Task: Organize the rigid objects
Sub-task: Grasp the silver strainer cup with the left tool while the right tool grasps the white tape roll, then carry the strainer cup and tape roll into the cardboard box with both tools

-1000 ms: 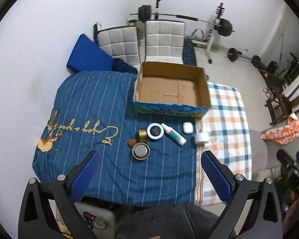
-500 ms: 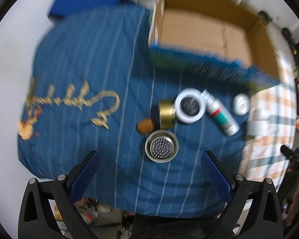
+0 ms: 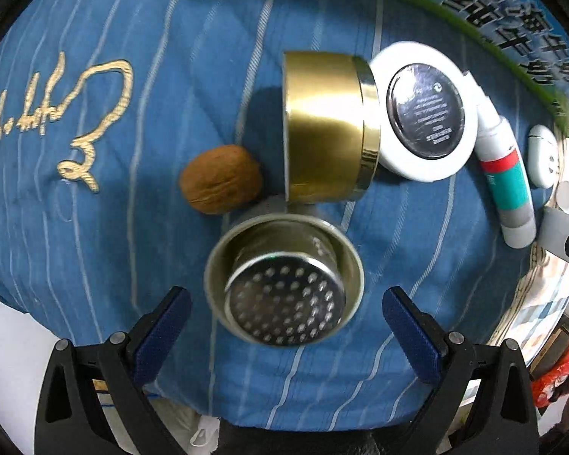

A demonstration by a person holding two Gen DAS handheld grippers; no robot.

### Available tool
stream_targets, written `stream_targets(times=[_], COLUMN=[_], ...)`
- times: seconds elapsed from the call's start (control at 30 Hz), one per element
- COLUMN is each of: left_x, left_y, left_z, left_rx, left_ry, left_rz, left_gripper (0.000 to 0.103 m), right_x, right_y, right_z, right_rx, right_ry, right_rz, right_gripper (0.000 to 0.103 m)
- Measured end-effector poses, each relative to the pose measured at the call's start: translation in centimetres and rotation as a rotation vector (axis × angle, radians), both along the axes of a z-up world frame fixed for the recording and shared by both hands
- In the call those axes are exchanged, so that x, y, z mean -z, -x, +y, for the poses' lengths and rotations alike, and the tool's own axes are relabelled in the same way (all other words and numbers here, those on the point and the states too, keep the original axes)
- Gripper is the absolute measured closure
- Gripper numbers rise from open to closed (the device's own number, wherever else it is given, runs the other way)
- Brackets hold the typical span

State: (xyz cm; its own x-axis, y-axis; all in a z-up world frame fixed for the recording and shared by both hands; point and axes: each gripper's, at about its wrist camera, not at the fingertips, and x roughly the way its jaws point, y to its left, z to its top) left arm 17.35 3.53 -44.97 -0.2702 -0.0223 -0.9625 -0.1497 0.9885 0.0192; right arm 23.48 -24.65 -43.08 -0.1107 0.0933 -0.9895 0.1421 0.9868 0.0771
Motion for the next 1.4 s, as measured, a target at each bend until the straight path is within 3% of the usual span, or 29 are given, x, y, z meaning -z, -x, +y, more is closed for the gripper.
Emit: stream_targets(times=[0.17, 0.23, 0.3, 0.47, 0.67, 0.93, 1.4], left_x=[1.9, 2.2, 3.3, 3.4, 3.4, 1.6, -5.2], left_y=[0.6, 0.5, 0.7, 0.4, 0.0, 1.3, 5.3], left_z=[-0.2, 0.1, 0.3, -0.1, -1.4, -2.0, -6.4], left_rx=[-0.007, -0.009, -0.011, -0.027, -0.012, -0.006, 0.052], left_ry=[-0.001, -0.005, -0.022, -0.015, -0.029, -0.045, 0.017], left_rz=[0.008, 0.008, 0.009, -0.016, -0.030, -0.048, -0.150], left_gripper=[0.000, 0.006, 0.022, 0.033, 0.034, 0.034, 0.034], right_x=[2.2, 2.7, 3.5, 4.8, 7.5, 10.0, 9.8], right_y=[-0.7, -0.7, -0.7, -0.8, -1.5, -1.9, 2.5], right_z=[0.1, 0.2, 0.4, 0.6, 0.5, 1.0, 0.1], right_rx=[-0.002, -0.002, 0.000, 0.006, 0.003, -0.031, -0.039], right_ry=[0.001, -0.001, -0.010, -0.013, -0.001, 0.010, -0.046], right_rz=[0.042, 0.052, 0.063, 0.074, 0.104, 0.107, 0.106], right_gripper=[0.005, 0.005, 0.006, 0.009, 0.031, 0.032, 0.033])
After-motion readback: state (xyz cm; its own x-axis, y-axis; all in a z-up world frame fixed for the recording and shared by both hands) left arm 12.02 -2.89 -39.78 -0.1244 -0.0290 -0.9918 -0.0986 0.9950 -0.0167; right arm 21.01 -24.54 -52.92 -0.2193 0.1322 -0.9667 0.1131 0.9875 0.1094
